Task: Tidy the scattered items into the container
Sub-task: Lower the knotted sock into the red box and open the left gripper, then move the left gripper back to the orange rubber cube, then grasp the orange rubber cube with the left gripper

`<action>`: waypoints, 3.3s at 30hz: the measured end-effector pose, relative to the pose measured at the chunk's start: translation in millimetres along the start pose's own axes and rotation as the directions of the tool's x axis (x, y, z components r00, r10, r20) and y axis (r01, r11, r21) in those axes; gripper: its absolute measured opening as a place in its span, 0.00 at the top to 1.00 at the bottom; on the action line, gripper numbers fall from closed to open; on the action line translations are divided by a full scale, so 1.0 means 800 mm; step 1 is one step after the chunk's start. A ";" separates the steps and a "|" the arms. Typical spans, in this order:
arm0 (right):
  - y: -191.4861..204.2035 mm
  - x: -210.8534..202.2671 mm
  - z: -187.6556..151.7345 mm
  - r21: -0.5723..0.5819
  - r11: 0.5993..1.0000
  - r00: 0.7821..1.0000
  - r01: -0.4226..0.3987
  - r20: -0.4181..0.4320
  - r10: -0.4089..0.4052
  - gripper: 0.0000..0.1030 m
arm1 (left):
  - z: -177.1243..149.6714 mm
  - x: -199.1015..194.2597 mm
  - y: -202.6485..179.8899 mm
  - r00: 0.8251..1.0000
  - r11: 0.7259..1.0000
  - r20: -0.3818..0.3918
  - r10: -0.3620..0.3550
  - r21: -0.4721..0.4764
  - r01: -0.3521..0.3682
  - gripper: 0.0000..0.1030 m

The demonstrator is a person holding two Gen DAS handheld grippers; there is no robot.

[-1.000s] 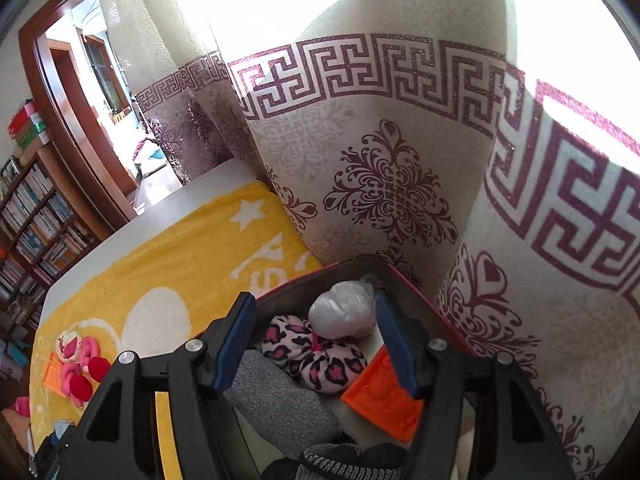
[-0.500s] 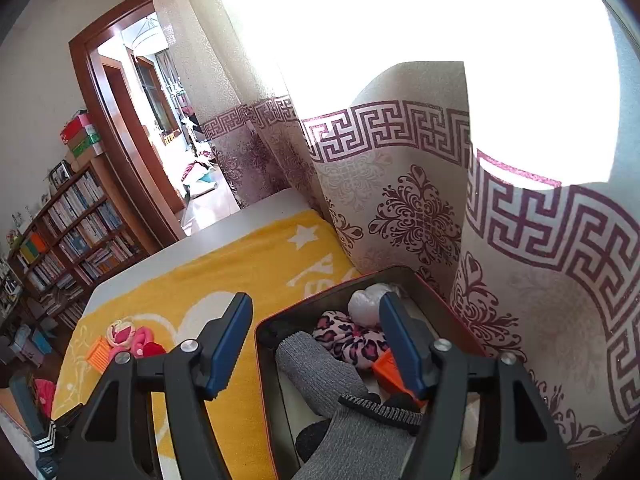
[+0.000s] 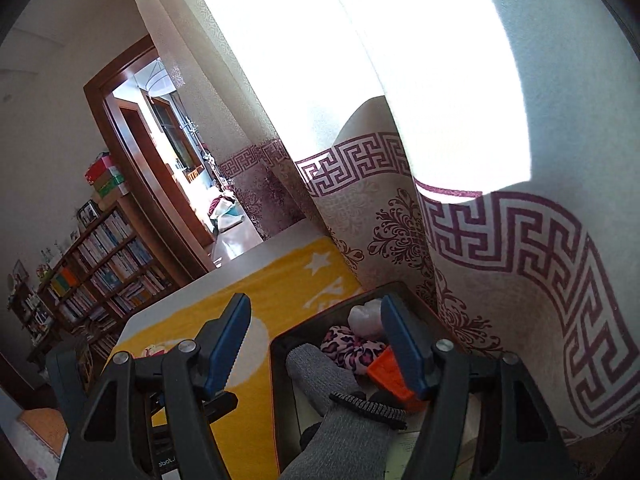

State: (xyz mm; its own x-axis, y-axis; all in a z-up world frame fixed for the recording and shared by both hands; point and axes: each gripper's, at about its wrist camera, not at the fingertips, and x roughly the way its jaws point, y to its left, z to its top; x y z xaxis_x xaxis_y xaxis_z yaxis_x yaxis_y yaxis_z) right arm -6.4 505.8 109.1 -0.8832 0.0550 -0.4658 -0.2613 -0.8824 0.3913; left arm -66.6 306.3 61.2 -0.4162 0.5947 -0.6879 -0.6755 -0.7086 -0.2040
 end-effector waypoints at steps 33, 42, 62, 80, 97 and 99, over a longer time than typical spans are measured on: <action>0.027 0.003 -0.013 -0.022 1.000 1.000 -0.014 0.021 0.014 0.30 | 0.016 0.020 0.033 0.998 0.997 0.042 0.039 -0.069 -0.037 0.14; 0.100 0.029 -0.045 -0.093 0.990 0.993 -0.104 -0.067 0.098 0.28 | -0.022 -0.028 0.117 0.990 0.968 0.042 0.137 -0.217 -0.125 0.14; 0.212 0.139 -0.130 -0.166 0.970 0.952 -0.175 -0.280 0.124 0.28 | -0.107 -0.130 0.343 0.896 0.749 -0.008 0.445 -0.545 -0.377 0.14; 0.220 0.166 -0.172 -0.275 0.949 0.951 -0.152 -0.301 0.065 0.28 | -0.088 -0.065 0.391 0.850 0.667 -0.115 0.514 -0.570 -0.480 0.14; 0.223 0.171 -0.181 -0.269 0.946 0.934 -0.182 -0.347 0.081 0.28 | -0.113 -0.094 0.390 0.873 0.688 -0.104 0.476 -0.574 -0.444 0.10; 0.224 0.170 -0.182 -0.270 0.944 0.933 -0.187 -0.348 0.086 0.28 | -0.116 -0.099 0.388 0.869 0.684 -0.097 0.485 -0.577 -0.446 0.10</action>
State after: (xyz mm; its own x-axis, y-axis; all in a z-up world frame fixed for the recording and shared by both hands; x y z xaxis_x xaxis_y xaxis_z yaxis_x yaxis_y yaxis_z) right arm -116.4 287.1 0.5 -0.7112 -0.1870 -0.6777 0.0239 -0.9698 0.2425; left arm -186.9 4.1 -12.6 -0.6300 0.1364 -0.7645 0.0745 -0.9693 -0.2344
